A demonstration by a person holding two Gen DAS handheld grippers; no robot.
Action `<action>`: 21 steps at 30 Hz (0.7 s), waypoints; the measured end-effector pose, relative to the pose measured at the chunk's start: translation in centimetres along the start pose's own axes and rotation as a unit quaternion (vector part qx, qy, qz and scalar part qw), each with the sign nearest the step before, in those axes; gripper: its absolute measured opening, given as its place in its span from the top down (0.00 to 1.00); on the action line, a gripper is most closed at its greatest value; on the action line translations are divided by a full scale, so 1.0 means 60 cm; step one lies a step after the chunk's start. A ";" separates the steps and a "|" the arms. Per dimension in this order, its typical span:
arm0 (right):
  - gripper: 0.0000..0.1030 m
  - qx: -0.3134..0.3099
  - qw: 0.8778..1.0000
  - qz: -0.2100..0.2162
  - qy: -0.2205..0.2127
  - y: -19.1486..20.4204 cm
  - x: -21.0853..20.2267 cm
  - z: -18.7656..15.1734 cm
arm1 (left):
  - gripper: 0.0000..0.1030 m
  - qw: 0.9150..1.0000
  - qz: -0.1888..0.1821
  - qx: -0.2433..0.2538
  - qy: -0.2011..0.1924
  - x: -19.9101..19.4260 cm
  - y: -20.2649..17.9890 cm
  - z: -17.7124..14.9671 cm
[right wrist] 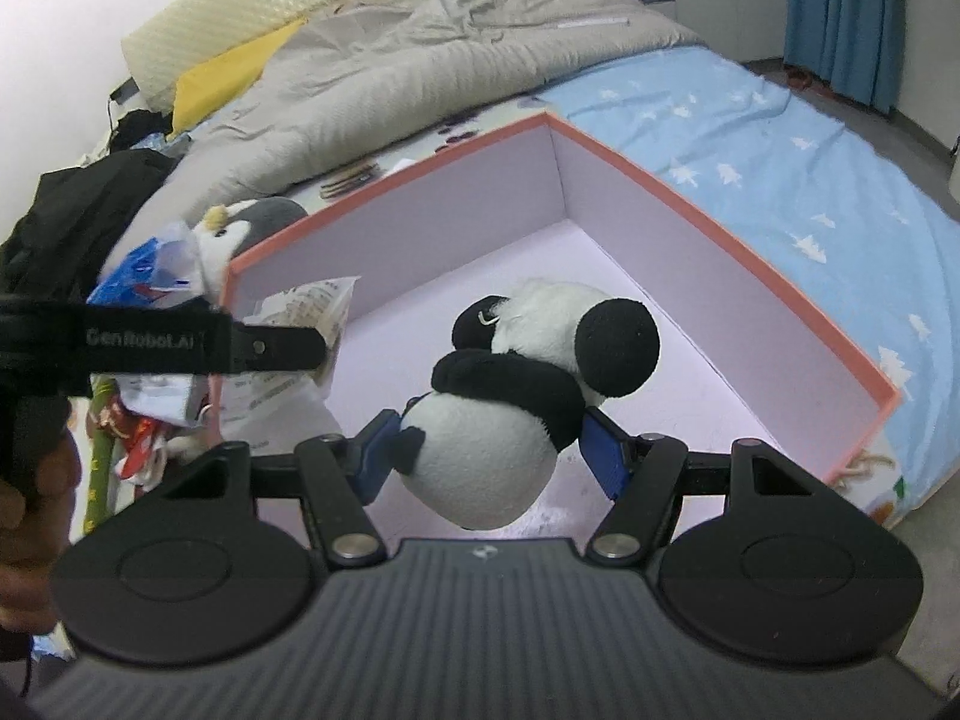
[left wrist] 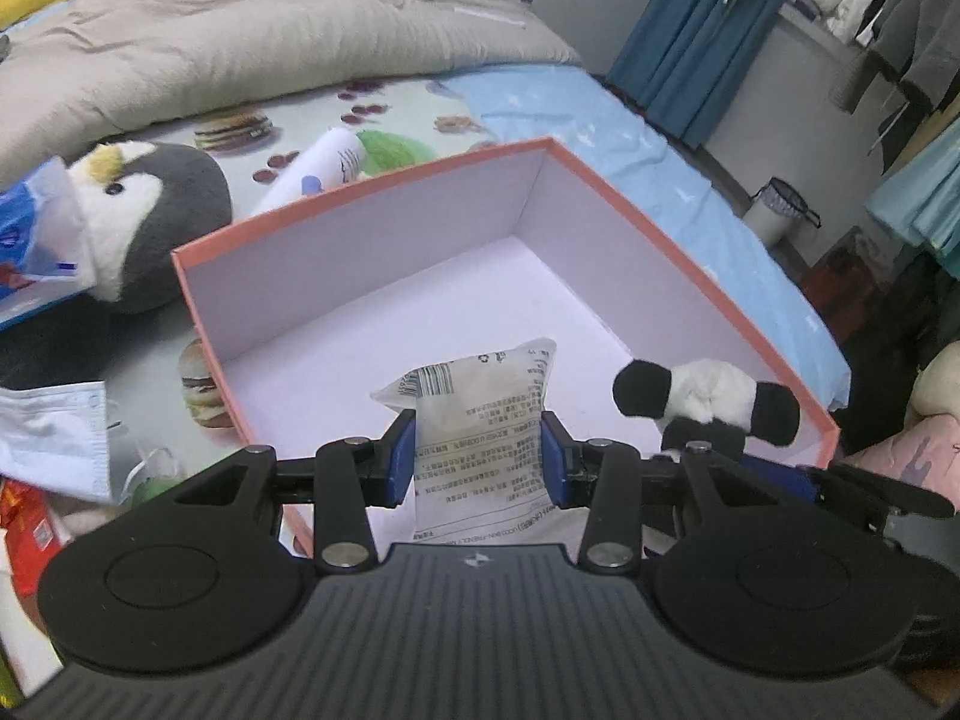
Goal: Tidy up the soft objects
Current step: 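Carry the panda and sachet over the pink box and open both grippers, then withdraw both grippers from the box back toward the pile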
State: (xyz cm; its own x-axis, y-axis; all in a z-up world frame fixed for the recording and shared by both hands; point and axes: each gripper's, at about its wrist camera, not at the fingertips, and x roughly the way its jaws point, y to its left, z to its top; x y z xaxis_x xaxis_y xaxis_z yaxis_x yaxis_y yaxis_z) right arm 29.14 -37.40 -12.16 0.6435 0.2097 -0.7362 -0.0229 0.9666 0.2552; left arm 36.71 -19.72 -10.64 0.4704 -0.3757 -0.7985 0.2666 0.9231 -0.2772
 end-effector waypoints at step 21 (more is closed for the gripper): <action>0.28 0.027 1.000 -0.001 -0.002 -0.016 -0.019 0.002 | 0.45 1.000 0.005 -0.001 -0.022 -0.043 -0.001 -0.013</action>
State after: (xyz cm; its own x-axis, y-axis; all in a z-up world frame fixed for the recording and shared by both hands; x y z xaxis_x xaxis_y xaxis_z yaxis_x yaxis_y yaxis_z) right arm 28.51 -38.59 -11.51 0.6470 0.2061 -0.7341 0.0207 0.9577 0.2871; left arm 34.84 -18.73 -8.97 0.5102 -0.3699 -0.7765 0.2608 0.9268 -0.2702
